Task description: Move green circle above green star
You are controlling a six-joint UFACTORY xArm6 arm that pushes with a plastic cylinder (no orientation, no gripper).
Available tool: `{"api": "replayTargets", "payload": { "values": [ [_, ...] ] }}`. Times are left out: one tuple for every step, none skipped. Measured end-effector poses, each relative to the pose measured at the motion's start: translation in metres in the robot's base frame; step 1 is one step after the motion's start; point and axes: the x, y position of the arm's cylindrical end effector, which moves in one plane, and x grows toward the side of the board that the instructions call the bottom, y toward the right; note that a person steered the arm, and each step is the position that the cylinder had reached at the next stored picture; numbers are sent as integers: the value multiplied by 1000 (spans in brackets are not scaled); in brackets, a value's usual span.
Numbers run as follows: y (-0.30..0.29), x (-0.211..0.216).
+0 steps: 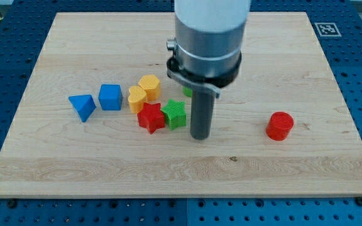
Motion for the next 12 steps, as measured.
{"api": "replayTargets", "payload": {
  "values": [
    [16,2],
    [50,-29],
    [99,-74],
    [129,-110],
    [120,-126],
    [92,-138],
    [61,-145],
    [41,-145],
    [26,-145],
    [10,-139],
    [-6,-134],
    [-22,-120]
  ]
}}
